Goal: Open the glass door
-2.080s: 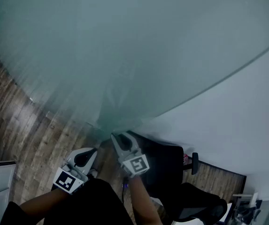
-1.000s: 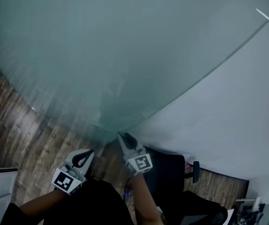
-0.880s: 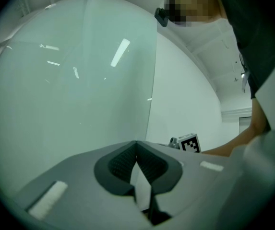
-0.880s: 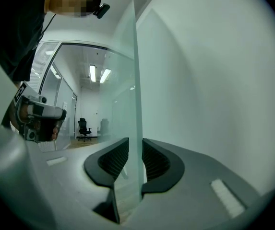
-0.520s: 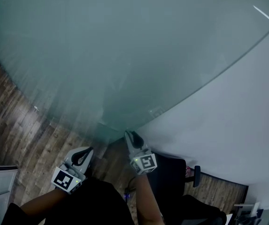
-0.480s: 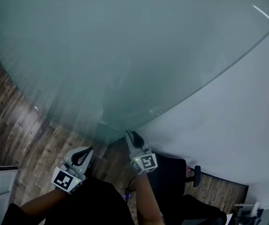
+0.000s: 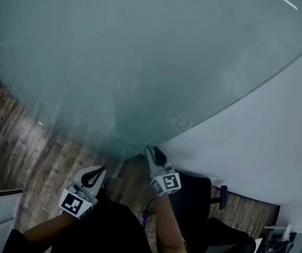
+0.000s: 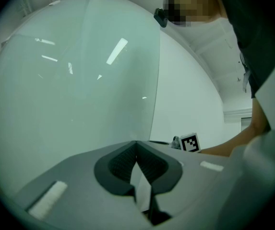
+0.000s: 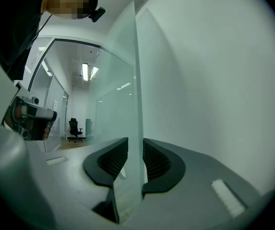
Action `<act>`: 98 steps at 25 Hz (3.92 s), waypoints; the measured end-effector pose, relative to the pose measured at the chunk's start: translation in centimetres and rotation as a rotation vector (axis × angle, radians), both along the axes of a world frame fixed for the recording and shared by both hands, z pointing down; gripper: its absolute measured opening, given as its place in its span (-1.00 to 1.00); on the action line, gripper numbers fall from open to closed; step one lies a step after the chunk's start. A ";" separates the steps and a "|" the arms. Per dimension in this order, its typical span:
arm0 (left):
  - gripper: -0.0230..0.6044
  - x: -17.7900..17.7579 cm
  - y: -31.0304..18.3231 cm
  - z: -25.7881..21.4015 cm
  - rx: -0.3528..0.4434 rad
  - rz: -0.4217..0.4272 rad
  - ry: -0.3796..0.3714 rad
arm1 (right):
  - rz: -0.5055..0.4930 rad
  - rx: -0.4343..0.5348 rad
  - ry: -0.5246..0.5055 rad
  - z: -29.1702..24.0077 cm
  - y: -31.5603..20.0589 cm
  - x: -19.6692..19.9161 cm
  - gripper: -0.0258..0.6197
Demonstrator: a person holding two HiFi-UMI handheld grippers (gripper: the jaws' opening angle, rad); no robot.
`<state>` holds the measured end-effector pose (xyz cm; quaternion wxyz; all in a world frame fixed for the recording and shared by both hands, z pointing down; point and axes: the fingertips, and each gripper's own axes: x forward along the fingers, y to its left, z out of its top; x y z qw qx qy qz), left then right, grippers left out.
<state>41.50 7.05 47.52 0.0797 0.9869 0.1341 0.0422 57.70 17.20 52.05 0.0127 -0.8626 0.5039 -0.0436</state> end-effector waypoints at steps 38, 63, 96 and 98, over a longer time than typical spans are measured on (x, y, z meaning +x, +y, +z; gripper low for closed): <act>-0.93 3.3 3.7 -4.0 -0.023 -0.474 0.057 | -0.340 -0.045 0.013 -1.9 -2.8 4.6 -0.67; -0.93 -7.6 2.3 -1.8 -0.059 -0.641 0.039 | -0.295 -0.013 0.085 -6.6 0.6 -1.4 -0.74; -0.93 -32.7 -3.8 -4.9 0.055 -1.141 0.133 | -1.015 0.146 0.132 -11.1 -14.9 -38.7 -0.92; -0.93 -34.2 -3.7 -4.2 0.058 -1.164 0.125 | -1.046 0.144 0.126 -10.8 -15.4 -40.5 -0.92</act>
